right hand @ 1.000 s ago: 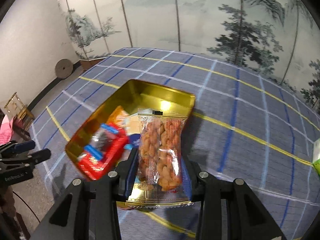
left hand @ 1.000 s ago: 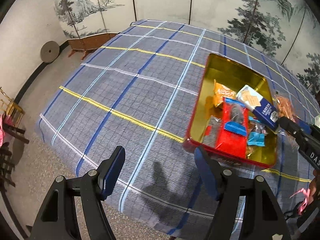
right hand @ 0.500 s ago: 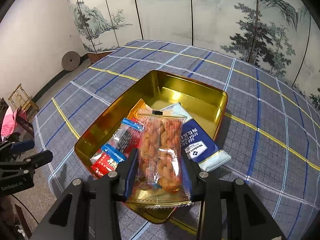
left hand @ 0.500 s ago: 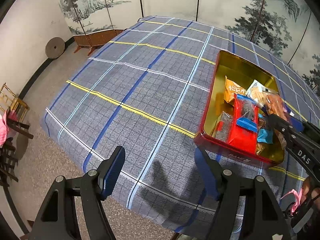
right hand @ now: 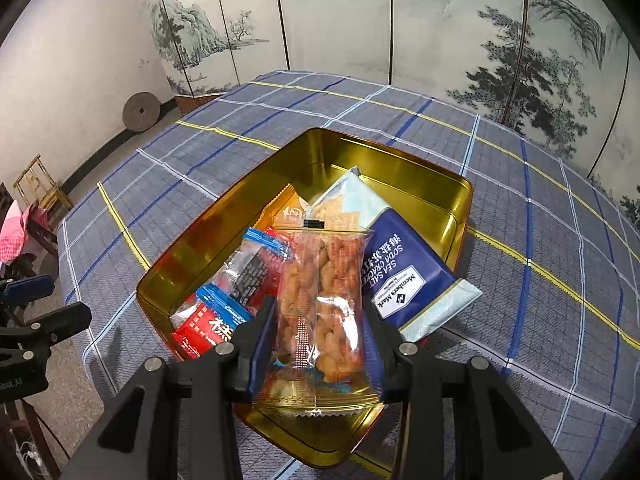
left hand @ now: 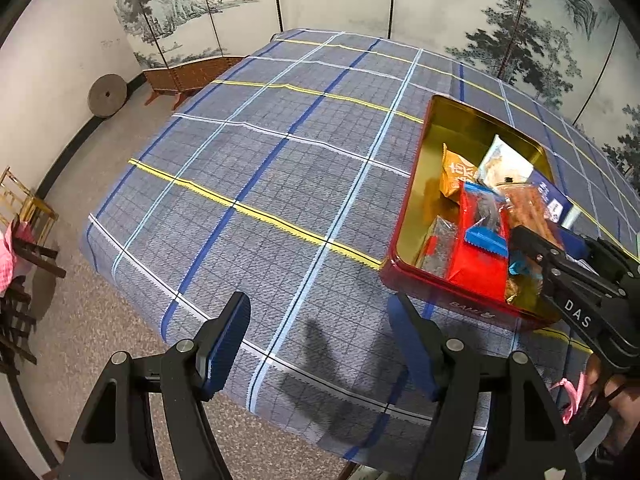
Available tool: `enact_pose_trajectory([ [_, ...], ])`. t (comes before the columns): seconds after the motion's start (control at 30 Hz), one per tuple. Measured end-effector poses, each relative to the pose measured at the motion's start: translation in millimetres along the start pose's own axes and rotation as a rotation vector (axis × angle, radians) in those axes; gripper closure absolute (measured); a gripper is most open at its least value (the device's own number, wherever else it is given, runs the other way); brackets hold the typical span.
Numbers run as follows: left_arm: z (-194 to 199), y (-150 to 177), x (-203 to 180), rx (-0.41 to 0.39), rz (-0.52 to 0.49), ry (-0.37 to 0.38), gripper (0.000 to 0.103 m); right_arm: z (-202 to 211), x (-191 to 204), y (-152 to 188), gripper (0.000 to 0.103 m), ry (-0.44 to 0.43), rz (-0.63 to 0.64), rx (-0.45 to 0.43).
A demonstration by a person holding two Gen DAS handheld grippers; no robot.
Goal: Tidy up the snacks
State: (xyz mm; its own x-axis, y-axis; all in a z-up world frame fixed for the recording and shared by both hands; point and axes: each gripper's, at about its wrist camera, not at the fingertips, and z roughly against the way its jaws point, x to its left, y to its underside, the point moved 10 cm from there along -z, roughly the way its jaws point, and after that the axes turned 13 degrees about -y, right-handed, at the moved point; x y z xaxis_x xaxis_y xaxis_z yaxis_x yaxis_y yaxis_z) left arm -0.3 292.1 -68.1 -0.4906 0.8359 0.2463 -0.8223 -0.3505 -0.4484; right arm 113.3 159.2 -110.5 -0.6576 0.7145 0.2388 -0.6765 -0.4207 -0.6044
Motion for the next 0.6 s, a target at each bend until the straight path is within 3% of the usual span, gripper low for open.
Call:
enact_pose_trajectory([
  [0.07, 2, 1, -2, -0.002, -0.006, 0.0, 0.034, 0, 0, 0, 0.057, -0.008, -0.007, 0.001],
  [0.13, 2, 1, -4, -0.003, -0.011, 0.003, 0.034, 2, 2, 0, 0.044, -0.018, -0.013, -0.005],
  [0.43, 8, 2, -13, -0.014, -0.031, 0.005, 0.028, 22, 14, 4, 0.023, -0.017, 0.016, -0.017],
  [0.6, 13, 1, -20, -0.023, -0.04, 0.009, 0.028, 36, 17, 10, 0.022, -0.019, 0.016, -0.019],
])
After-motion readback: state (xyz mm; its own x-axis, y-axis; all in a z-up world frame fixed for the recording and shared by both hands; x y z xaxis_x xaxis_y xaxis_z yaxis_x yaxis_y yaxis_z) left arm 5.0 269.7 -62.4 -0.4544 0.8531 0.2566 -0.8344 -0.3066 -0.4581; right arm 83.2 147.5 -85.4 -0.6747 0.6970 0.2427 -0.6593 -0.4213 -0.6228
